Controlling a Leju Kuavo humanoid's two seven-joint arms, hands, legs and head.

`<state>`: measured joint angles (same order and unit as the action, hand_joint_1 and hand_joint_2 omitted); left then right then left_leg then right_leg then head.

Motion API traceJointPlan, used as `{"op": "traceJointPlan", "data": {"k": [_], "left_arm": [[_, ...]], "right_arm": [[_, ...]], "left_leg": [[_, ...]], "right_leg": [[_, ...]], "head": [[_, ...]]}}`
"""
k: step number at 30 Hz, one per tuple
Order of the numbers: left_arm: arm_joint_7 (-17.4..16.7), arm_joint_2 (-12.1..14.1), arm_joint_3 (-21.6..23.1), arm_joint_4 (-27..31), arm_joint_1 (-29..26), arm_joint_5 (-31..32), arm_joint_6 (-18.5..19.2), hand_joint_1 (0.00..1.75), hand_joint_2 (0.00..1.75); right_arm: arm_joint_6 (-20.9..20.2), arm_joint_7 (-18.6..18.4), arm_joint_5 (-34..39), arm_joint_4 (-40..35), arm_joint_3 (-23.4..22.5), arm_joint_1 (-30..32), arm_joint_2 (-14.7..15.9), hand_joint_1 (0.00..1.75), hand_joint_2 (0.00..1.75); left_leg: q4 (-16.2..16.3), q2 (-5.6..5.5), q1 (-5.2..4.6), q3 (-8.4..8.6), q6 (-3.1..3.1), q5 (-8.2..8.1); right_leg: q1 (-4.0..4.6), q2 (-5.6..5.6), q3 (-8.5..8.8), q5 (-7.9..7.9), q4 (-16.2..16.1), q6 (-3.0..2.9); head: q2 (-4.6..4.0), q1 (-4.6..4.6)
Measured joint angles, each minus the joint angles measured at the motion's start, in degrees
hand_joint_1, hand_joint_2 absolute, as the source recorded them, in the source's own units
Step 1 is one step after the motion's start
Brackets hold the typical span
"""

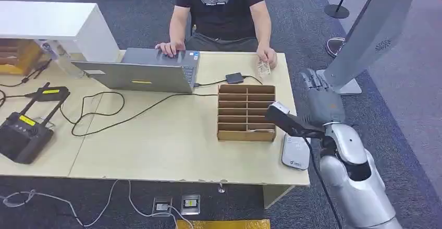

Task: Pass the card to the sensor for recognition and then transmit it.

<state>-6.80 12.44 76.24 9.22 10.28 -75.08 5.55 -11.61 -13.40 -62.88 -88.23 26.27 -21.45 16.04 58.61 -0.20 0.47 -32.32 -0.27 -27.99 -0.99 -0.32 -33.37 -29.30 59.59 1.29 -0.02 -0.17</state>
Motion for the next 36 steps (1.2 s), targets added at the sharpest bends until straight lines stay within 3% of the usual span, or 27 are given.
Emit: {"op": "traceJointPlan", "data": {"k": [8, 13, 22, 36], "left_arm": [[-0.55, 0.11, -0.66, 0.00, 0.12, -0.04, -0.74, 0.00, 0.00], [-0.61, 0.04, -1.05, 0.15, 0.18, -0.26, -2.03, 0.00, 0.00], [-0.57, -0.15, -1.71, 0.15, 0.26, 0.28, -3.76, 0.00, 0.00], [0.07, -0.72, -1.90, 0.15, 0.27, 0.83, -3.93, 0.00, 0.00]], "right_arm": [[0.70, 0.78, -0.53, -4.29, 1.64, 3.48, 0.66, 0.00, 1.75], [4.37, 3.14, -0.46, -2.41, 4.72, 3.53, 0.74, 0.00, 1.75], [9.35, 3.43, 0.04, 1.11, 8.09, 3.52, 0.26, 0.00, 1.75], [9.99, 3.56, 0.04, 4.32, 10.03, 3.56, -0.07, 0.00, 1.75]], "left_leg": [[0.00, 0.02, 0.00, 0.01, -0.02, -0.01], [0.00, 0.02, 0.00, -0.02, -0.02, -0.01], [-0.01, 0.02, 0.00, -0.02, -0.02, -0.01], [-0.01, 0.02, 0.00, -0.02, -0.02, -0.01]], "right_leg": [[0.00, 0.03, 0.00, 0.00, 0.00, 0.00], [0.00, 0.01, 0.00, 0.00, 0.00, 0.00], [0.00, 0.01, -0.01, -0.03, 0.00, -0.04], [0.00, 0.01, -0.01, -0.03, 0.00, -0.04]], "head": [[0.00, 0.00], [0.00, 0.00], [0.00, -0.02], [0.00, 0.00]]}}
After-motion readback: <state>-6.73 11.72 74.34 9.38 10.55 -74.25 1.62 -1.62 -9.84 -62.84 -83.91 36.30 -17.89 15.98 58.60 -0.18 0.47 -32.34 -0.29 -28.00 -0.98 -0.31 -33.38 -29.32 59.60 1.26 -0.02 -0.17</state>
